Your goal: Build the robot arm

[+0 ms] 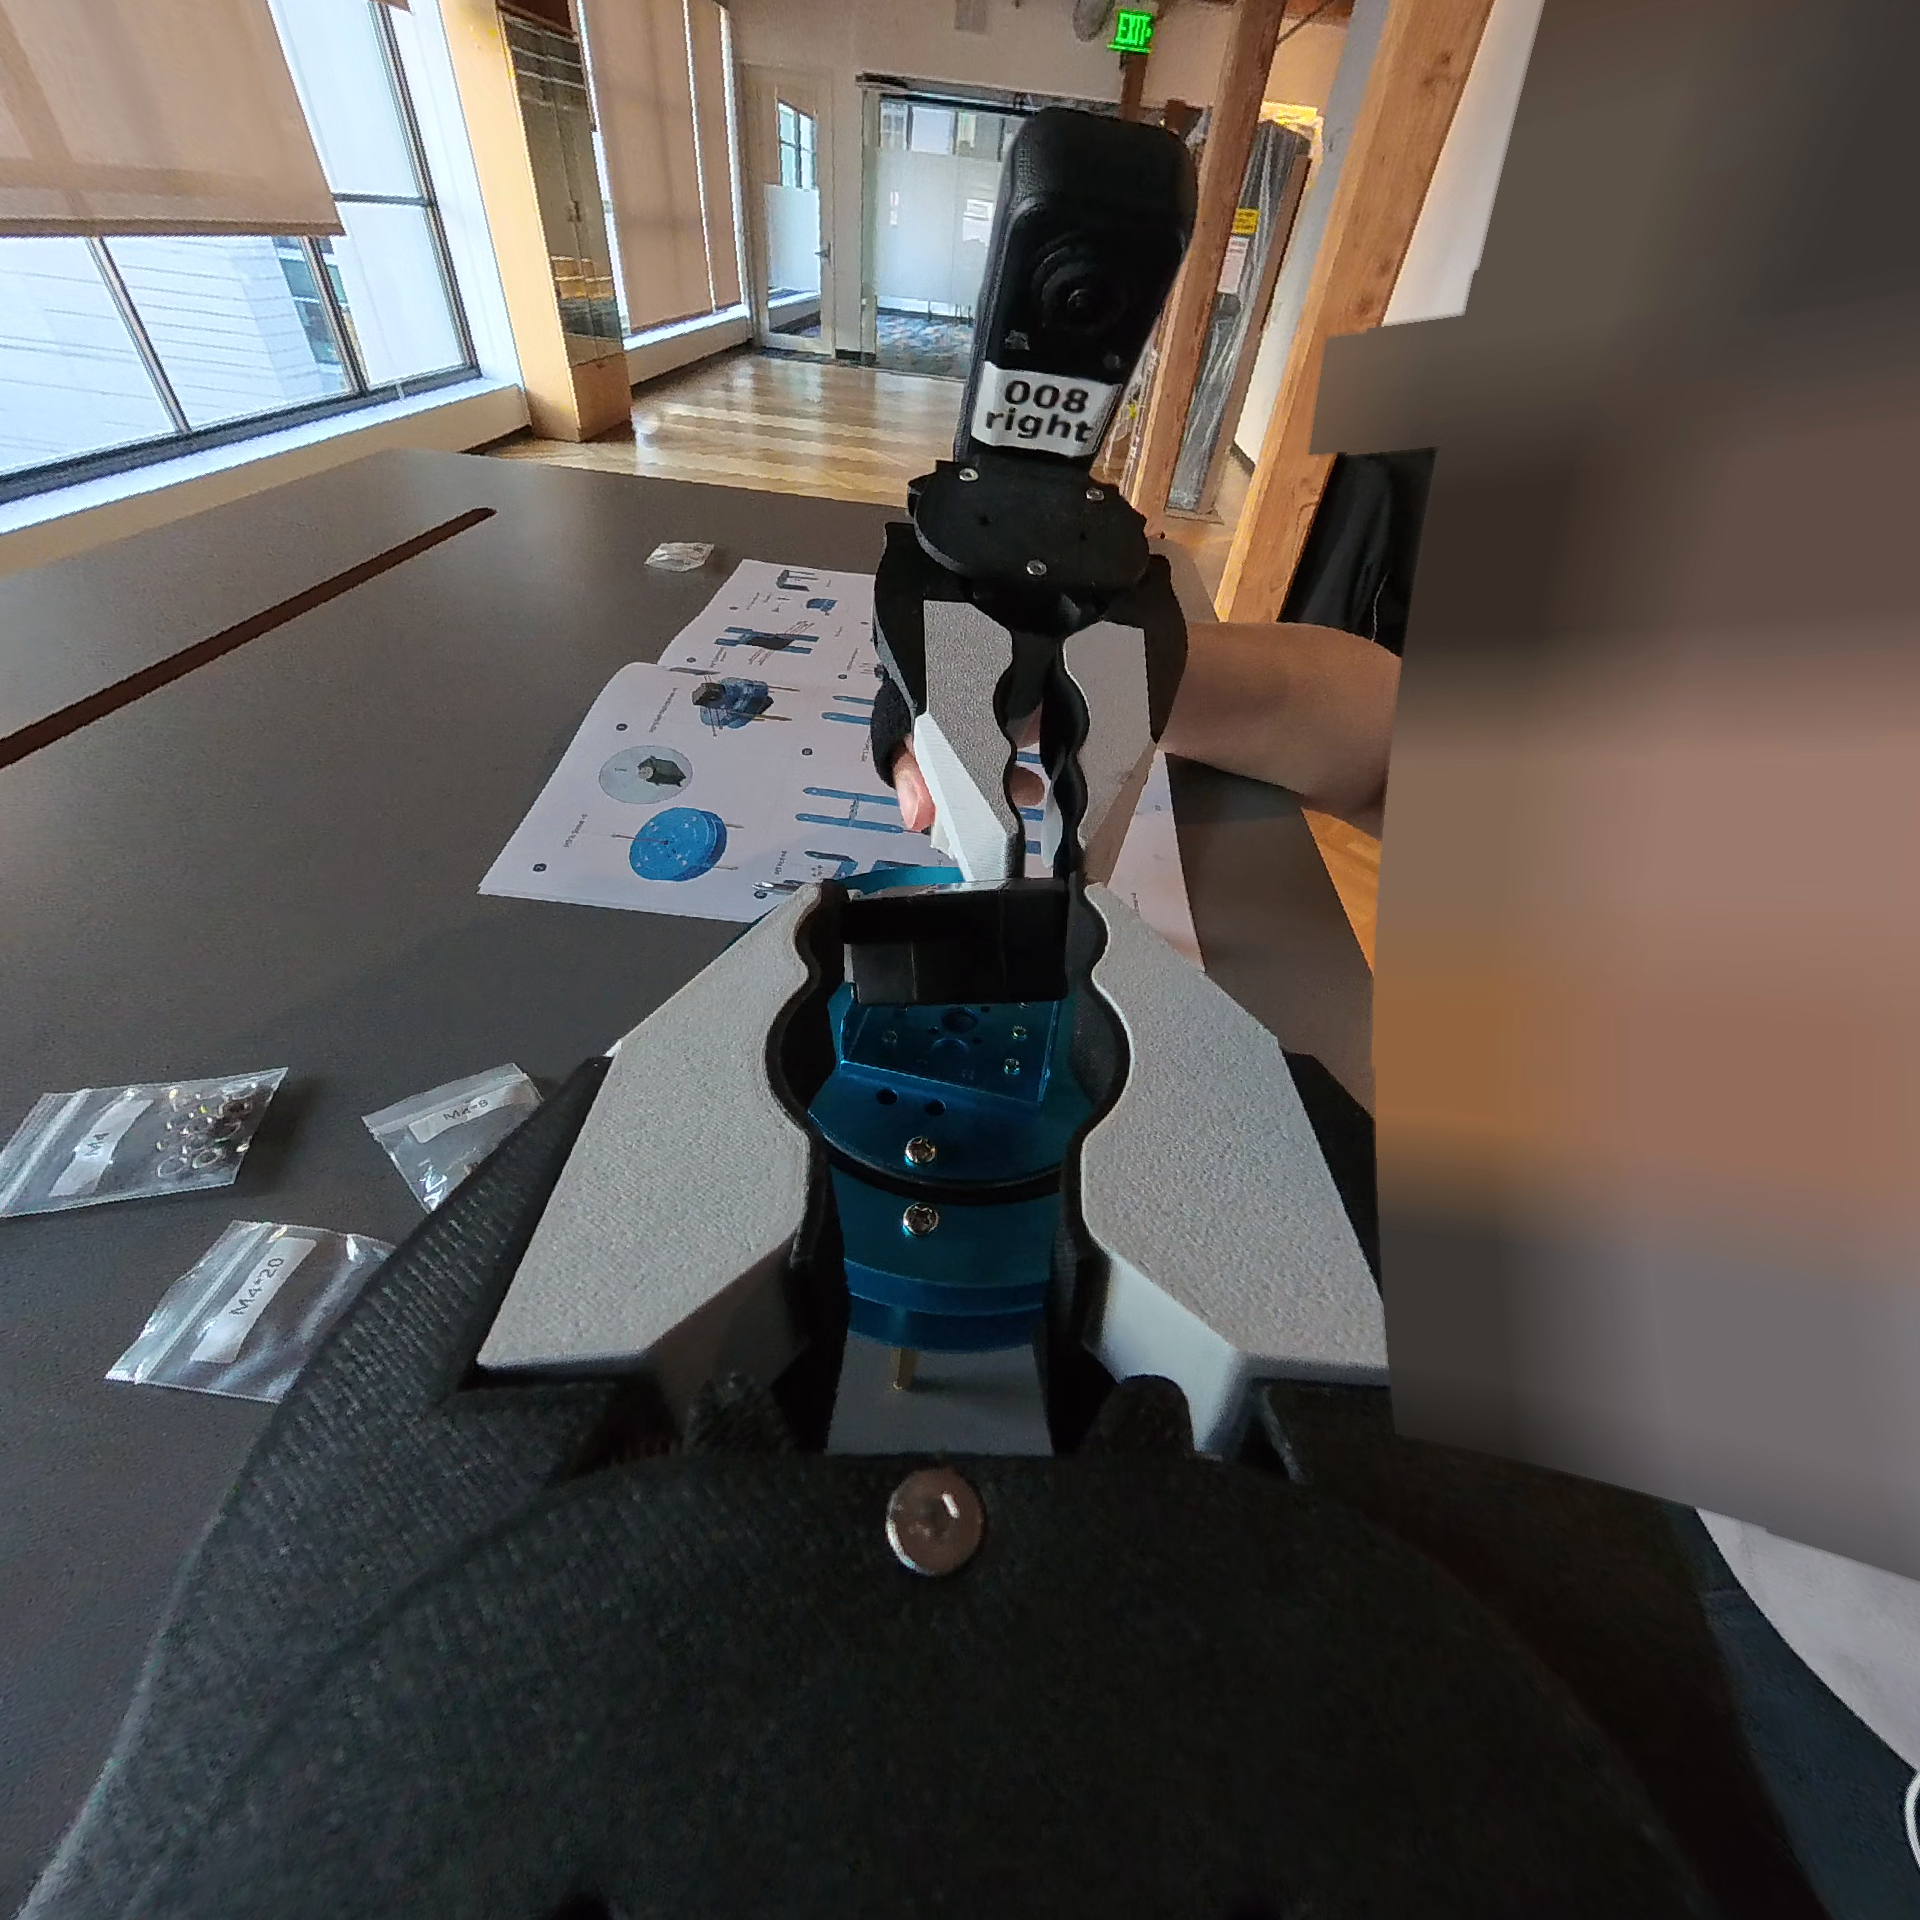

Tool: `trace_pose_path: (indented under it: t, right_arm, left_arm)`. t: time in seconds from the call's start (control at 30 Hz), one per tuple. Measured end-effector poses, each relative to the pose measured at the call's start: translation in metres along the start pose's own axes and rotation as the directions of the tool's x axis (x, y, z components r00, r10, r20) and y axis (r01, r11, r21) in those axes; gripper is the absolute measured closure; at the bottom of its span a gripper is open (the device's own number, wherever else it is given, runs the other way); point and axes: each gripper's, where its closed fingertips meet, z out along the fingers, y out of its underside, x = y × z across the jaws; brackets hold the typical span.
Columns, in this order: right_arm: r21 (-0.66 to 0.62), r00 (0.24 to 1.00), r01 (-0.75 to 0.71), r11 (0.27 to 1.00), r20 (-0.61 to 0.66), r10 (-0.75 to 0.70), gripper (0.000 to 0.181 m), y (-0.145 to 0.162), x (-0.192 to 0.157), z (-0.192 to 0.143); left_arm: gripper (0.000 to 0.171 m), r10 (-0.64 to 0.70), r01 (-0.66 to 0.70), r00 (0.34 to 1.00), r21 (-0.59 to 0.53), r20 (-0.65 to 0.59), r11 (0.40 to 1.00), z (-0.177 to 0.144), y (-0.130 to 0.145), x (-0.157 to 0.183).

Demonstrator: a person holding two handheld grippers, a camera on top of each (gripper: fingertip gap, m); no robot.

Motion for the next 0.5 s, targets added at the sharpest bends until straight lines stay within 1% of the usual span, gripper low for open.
trace_pose_path:
  t: [0.17,0.27,0.5]
  right_arm:
    - [0.005,1.0,-0.015,1.0,0.024,0.015,0.176,0.0005,-0.0023,0.0]
    - [0.006,0.999,-0.034,0.999,0.03,0.034,0.176,0.0009,-0.0017,-0.0005]
    - [0.006,1.0,-0.02,1.0,0.023,0.02,0.175,0.0006,-0.0014,-0.0003]
  left_arm:
    - [0.13,0.022,-0.022,1.0,0.003,0.018,1.0,0.0012,-0.0006,0.0008]
    - [0.13,0.033,-0.033,0.999,-0.003,0.032,0.999,0.0017,-0.0005,0.0011]
    - [0.13,0.029,-0.029,0.998,-0.001,0.047,1.0,0.002,-0.0009,0.0014]
